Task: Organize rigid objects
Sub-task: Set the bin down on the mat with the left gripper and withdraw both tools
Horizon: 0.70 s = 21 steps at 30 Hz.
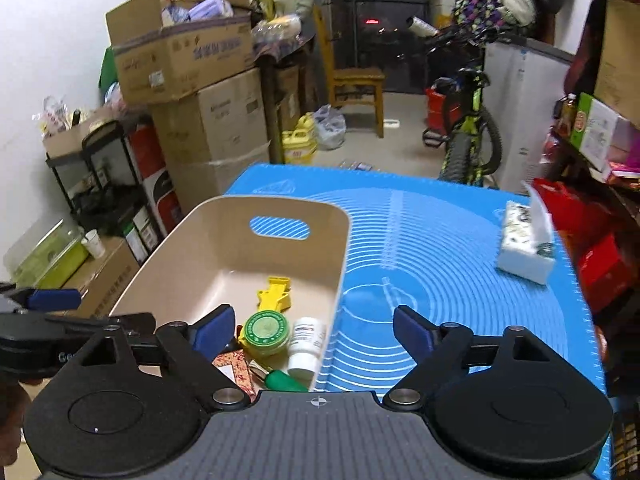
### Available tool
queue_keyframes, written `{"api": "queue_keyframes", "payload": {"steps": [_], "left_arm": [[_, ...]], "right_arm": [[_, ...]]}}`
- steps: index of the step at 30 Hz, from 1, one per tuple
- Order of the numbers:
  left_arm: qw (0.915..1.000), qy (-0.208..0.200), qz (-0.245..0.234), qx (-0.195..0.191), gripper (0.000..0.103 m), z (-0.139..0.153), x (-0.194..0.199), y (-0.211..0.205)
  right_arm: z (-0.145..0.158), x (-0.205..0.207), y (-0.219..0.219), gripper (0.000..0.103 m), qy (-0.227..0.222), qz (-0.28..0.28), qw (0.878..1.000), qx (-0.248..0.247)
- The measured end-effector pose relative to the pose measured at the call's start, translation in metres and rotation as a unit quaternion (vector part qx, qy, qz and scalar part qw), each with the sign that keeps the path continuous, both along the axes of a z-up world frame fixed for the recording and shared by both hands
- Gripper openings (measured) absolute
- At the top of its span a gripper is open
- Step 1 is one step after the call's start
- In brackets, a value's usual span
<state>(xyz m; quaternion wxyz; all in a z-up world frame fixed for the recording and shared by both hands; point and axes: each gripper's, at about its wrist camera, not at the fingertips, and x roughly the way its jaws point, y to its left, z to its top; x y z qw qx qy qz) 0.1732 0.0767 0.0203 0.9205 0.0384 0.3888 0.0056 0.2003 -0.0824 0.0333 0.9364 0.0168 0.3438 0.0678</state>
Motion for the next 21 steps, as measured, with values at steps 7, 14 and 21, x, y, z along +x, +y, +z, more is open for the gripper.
{"api": "queue_keyframes", "payload": {"steps": [7,14,21], "left_arm": [[0.9997,-0.024,0.005,-0.008,0.085,0.024,-0.037,-0.016],[0.9990,-0.043,-0.001,-0.011,0.086,0.043,-0.074,-0.032],[0.9987,-0.051,-0.003,-0.003,0.086,0.048,-0.111,-0.043]], "right_arm": [[0.025,-0.047,-0.019,0.091,-0.022,-0.013,1.000,-0.012],[0.043,-0.094,-0.045,0.092,-0.031,-0.027,0.999,-0.007],[0.053,-0.141,-0.064,0.092,-0.043,-0.042,0.998,-0.007]]}}
